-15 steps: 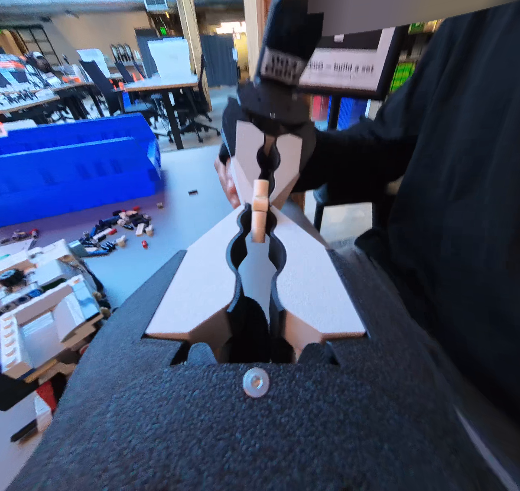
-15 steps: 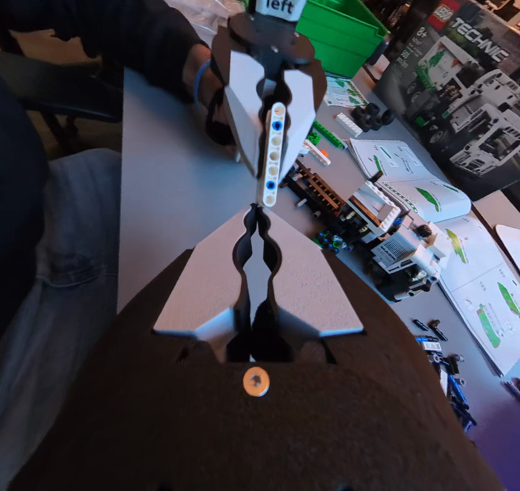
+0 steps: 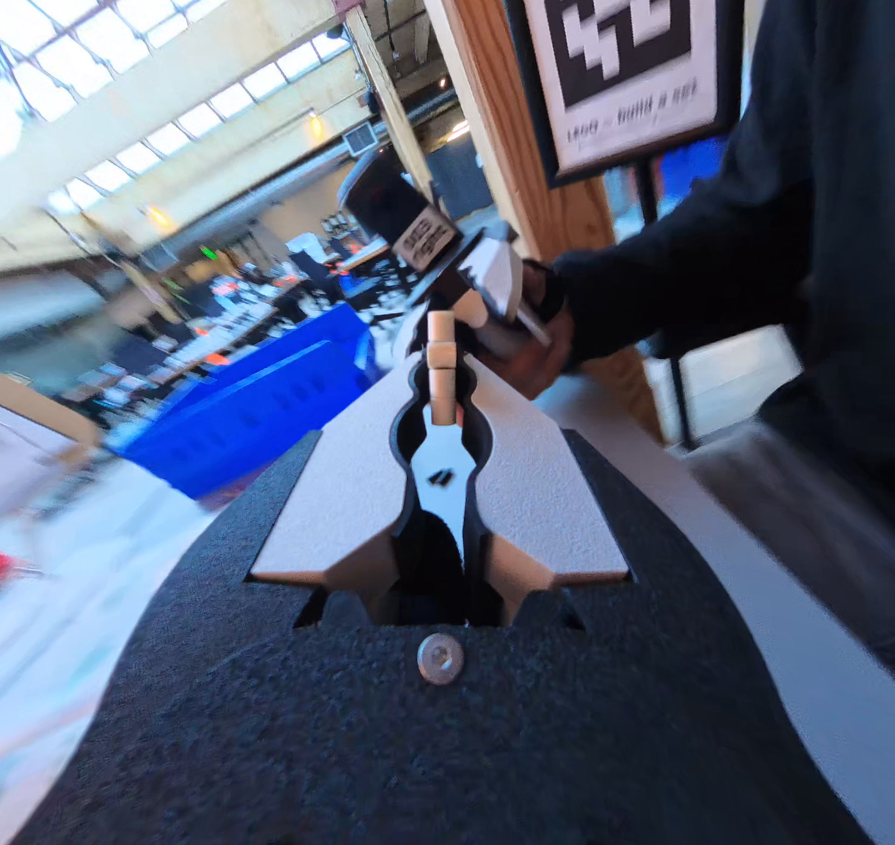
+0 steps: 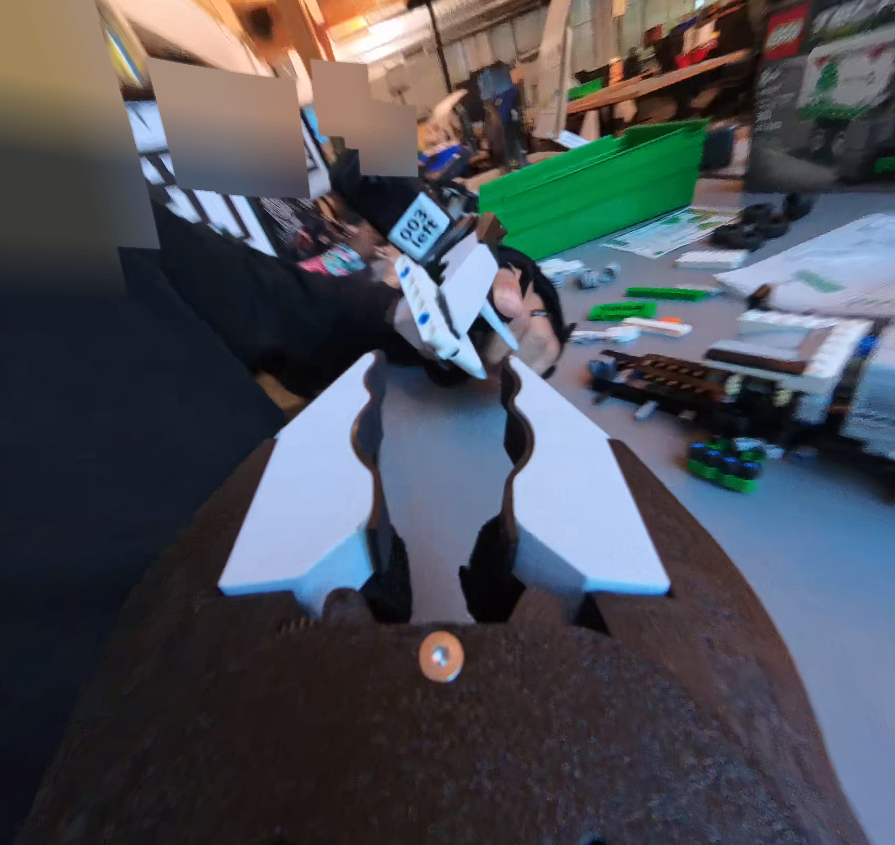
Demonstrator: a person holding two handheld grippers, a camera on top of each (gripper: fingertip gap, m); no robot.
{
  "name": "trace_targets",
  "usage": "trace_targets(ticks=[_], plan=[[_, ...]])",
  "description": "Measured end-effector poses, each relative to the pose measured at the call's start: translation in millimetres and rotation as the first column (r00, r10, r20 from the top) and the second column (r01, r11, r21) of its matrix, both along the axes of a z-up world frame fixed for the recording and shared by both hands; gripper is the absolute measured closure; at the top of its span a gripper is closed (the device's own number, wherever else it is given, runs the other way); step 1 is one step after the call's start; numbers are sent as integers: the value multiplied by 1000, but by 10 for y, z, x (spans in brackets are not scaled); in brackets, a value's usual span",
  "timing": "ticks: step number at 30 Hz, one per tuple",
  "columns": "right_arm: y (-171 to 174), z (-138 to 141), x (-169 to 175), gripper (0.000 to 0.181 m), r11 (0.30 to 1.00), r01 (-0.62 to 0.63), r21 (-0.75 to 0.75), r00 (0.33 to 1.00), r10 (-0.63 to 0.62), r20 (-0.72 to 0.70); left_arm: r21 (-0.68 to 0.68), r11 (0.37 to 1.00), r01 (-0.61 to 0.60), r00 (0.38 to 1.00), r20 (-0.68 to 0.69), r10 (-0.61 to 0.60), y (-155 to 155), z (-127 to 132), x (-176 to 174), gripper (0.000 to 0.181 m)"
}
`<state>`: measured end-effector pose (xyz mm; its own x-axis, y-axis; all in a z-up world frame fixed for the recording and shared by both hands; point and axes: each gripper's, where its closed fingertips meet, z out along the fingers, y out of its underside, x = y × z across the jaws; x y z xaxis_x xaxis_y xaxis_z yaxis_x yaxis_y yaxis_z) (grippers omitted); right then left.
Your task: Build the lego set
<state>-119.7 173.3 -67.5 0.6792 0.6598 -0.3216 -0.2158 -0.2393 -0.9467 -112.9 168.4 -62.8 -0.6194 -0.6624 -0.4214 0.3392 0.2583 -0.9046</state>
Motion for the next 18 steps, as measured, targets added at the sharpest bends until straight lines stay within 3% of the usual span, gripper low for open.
trace_targets(ticks=[2,8,10,13,16,18], plan=[[20,-19,-104,115,992,-89,-86,988,76,-137,73,996,-51,996,83,45,-10,8,-10,175],[9,168,-275,122,961,-266,-78,867,203,-455,150,983,-102,976,206,69,-67,48,-58,175],[47,124,-271,142,965,-249,-86,870,184,-457,183,976,-115,968,242,69,-97,44,-76,175],[42,112,-309,145,961,-266,-80,862,200,-466,214,967,-138,958,276,76,-117,27,-85,175],[74,21,-358,145,966,-239,-101,903,183,-388,241,958,-154,958,275,85,-152,-31,-69,175],[48,37,-403,145,952,-295,-88,875,232,-425,227,961,-157,957,276,91,-191,-12,-82,174]])
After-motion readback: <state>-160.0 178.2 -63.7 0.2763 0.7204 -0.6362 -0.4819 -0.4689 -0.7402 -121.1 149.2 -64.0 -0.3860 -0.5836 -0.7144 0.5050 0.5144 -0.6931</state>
